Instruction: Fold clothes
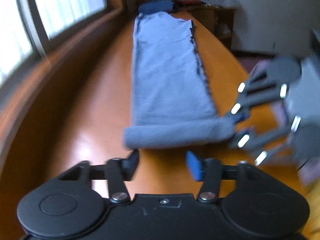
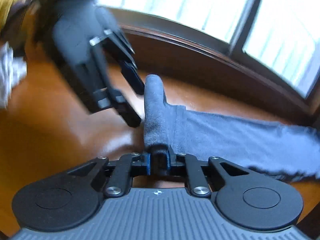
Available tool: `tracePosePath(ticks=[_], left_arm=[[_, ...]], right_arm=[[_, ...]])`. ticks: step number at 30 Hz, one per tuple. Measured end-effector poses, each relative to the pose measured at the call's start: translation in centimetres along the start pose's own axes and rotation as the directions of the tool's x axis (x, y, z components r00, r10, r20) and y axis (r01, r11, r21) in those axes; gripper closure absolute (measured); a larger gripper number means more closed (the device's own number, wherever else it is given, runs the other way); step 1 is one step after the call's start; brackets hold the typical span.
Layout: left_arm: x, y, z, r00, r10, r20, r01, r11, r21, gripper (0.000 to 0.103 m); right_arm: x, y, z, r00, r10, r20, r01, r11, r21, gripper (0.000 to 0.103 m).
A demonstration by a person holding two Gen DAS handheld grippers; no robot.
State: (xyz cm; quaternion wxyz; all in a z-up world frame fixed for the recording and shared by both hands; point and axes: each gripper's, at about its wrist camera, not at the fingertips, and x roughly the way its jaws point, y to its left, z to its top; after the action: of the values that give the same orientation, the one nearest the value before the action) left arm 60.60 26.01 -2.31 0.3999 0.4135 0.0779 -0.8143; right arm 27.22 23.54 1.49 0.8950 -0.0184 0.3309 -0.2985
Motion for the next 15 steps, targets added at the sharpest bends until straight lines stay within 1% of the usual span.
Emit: tracePosePath(ticks=[1, 3, 6, 8, 10, 11, 12, 13, 14, 15], left_arm=[[-0.2, 0.1, -0.2, 1.000, 0.028, 0.012, -0.029, 0.998, 0.050, 0.043], [0.0, 0.7, 0.1, 0.999, 0.037, 0.030, -0.040, 0.992, 0.121, 0.043], [0.5, 0.9, 1.0, 0.997, -0.011, 0.076, -0.005, 0.976, 0.217, 0.043], [1.0, 0.3, 1.4, 0.994, -0.075, 0.085, 0.046, 0.954, 0.296, 0.044], [1.6, -0.6, 1.7, 0.986, -0.149, 0.078, 0.110, 0.922, 0.372, 0.054], [1.9, -1.0, 1.7, 0.982, -0.175, 0.066, 0.135, 0.907, 0.400, 0.055], [2.2, -1.4, 1.7, 0.980, -0.187, 0.062, 0.144, 0.896, 0.421, 0.063], [2.3, -1.6, 1.6, 0.977, -0.204, 0.054, 0.162, 0.890, 0.425, 0.069], [2.3, -1.5, 1.6, 0.972, -0.230, 0.046, 0.192, 0.893, 0.407, 0.071], [2.3, -1.4, 1.6, 0.967, -0.252, 0.041, 0.217, 0.896, 0.388, 0.073]], right_arm=[[-0.3, -0.5, 0.0, 1.000, 0.016, 0.004, -0.016, 1.000, 0.018, 0.089], [-0.7, -1.4, 0.0, 0.999, 0.051, 0.000, -0.051, 0.998, 0.032, 0.089], [-1.2, -2.6, -0.2, 0.996, 0.087, -0.007, -0.087, 0.994, 0.063, 0.089], [-1.5, -3.3, 0.0, 0.995, 0.100, -0.002, -0.099, 0.989, 0.105, 0.089], [-1.6, -3.8, 0.0, 0.994, 0.107, 0.003, -0.106, 0.983, 0.149, 0.089], [-1.5, -4.1, -0.1, 0.994, 0.110, 0.005, -0.109, 0.979, 0.171, 0.089], [-1.5, -4.4, -0.3, 0.995, 0.104, -0.003, -0.102, 0.978, 0.184, 0.089], [-1.6, -4.4, -0.7, 0.996, 0.091, -0.014, -0.087, 0.977, 0.194, 0.088], [-1.7, -4.5, -1.0, 0.997, 0.078, -0.026, -0.071, 0.976, 0.204, 0.087], [-1.8, -4.5, -1.5, 0.998, 0.060, -0.030, -0.052, 0.975, 0.216, 0.079]])
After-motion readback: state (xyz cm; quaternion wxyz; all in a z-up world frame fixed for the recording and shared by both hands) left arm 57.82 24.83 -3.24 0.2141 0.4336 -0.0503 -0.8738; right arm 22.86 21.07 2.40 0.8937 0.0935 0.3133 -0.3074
